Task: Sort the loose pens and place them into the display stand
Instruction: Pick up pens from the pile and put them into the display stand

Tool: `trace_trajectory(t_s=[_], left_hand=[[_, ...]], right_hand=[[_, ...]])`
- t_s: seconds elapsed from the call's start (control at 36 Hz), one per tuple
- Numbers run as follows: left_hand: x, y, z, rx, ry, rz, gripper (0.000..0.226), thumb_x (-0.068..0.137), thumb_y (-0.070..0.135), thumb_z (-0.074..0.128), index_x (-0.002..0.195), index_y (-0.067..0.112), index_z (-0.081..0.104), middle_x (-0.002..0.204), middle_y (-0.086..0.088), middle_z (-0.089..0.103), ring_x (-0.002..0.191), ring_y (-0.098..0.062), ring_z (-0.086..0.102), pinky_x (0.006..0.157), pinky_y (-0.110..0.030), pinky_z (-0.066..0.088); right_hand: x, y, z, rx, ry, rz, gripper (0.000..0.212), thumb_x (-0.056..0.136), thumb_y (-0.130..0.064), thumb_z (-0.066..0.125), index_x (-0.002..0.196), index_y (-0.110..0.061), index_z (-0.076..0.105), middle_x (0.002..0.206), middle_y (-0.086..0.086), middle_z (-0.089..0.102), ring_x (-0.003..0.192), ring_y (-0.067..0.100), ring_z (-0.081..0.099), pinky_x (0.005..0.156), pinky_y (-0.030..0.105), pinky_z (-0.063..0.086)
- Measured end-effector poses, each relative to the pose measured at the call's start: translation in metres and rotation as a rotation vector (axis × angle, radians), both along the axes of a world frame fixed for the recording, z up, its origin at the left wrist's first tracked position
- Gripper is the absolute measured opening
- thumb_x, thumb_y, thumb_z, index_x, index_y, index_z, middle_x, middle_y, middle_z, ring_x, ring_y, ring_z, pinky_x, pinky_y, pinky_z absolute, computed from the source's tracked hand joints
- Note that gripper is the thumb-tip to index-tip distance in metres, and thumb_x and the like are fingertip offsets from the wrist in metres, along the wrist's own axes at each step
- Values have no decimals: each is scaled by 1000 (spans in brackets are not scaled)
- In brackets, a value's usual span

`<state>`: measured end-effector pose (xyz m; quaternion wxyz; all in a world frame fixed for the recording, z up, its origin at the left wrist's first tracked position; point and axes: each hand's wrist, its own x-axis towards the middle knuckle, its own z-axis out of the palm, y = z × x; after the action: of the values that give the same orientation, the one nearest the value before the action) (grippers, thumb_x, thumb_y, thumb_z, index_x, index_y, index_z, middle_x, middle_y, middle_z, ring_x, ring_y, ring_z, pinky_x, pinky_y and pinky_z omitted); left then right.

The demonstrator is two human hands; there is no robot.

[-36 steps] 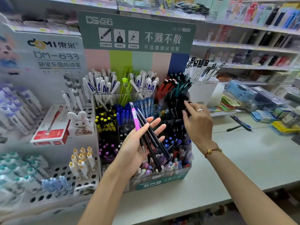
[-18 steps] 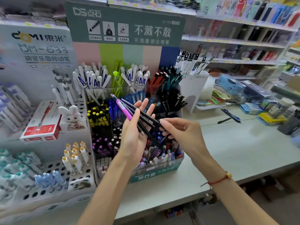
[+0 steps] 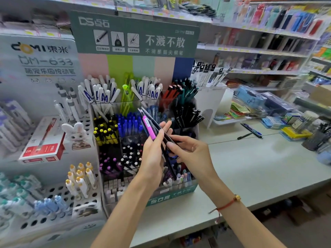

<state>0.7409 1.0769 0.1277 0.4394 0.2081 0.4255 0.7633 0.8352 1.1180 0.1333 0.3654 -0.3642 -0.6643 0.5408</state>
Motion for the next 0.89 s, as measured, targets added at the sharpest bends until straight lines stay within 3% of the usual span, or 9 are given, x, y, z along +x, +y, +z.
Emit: trace_trajectory(t_s=[0.11, 0.22, 0.31, 0.39, 0.56, 0.67, 0.72, 0.81, 0.89], left_hand=[[-2, 2, -1, -27, -10, -44, 23, 102, 19, 41, 104, 25, 63, 121, 8, 66, 116, -7, 59, 85, -24, 52], [-12, 1, -1, -66, 20, -6, 25, 102, 20, 40, 124, 14, 53, 116, 3, 67, 107, -9, 65, 95, -29, 50], [-25, -2, -2, -88, 43, 85, 20, 103, 20, 39, 112, 16, 56, 90, 6, 66, 73, -6, 65, 66, -22, 55], [-34, -3, -3, -107, 11, 143, 18, 104, 19, 37, 103, 16, 55, 66, 6, 39, 50, -4, 33, 40, -15, 30], [-37, 1, -3, -52, -108, 91, 23, 104, 24, 37, 108, 14, 57, 64, 7, 35, 48, -4, 30, 39, -15, 25], [-35, 0, -4, -24, -165, 78, 24, 103, 24, 39, 113, 13, 58, 69, 7, 46, 53, -5, 40, 44, -16, 37], [-34, -1, -4, -35, -134, 76, 23, 103, 23, 41, 111, 16, 61, 72, 8, 52, 59, -5, 47, 51, -17, 45], [-31, -2, -3, -41, -132, 70, 22, 102, 22, 42, 106, 16, 63, 72, 7, 55, 62, -6, 51, 56, -20, 52], [-28, -2, -1, -44, -159, 79, 22, 102, 20, 42, 104, 14, 63, 70, 6, 57, 62, -7, 54, 58, -22, 55]], right_hand=[[3, 4, 2, -140, 91, 18, 21, 90, -11, 64, 110, -13, 71, 79, 2, 75, 60, 8, 66, 58, 15, 50], [20, 17, 9, -152, 171, -42, 20, 88, -3, 63, 104, -11, 71, 76, 6, 74, 60, 8, 65, 63, 15, 54], [46, 41, 21, -20, 74, -126, 23, 88, 1, 61, 110, -7, 66, 66, -2, 72, 53, 4, 61, 60, 13, 52], [71, 60, 32, 107, -142, -128, 25, 88, 0, 61, 113, -3, 65, 65, -3, 70, 50, 3, 60, 56, 11, 50], [82, 89, 48, 344, -527, -123, 18, 91, -6, 61, 106, -5, 71, 72, 6, 68, 49, 1, 60, 58, 10, 52], [59, 105, 70, 472, -773, -86, 16, 93, -12, 59, 92, -7, 74, 73, 12, 70, 66, 24, 64, 61, 29, 52], [43, 117, 81, 513, -894, -74, 18, 93, -12, 56, 91, -7, 74, 67, 10, 66, 74, 29, 65, 66, 31, 51], [20, 134, 84, 594, -963, -147, 20, 92, -10, 54, 95, -7, 74, 76, 9, 66, 78, 25, 62, 58, 24, 45], [-1, 139, 76, 706, -900, -243, 17, 92, -11, 52, 95, -10, 69, 96, 11, 69, 88, 29, 63, 76, 36, 53]])
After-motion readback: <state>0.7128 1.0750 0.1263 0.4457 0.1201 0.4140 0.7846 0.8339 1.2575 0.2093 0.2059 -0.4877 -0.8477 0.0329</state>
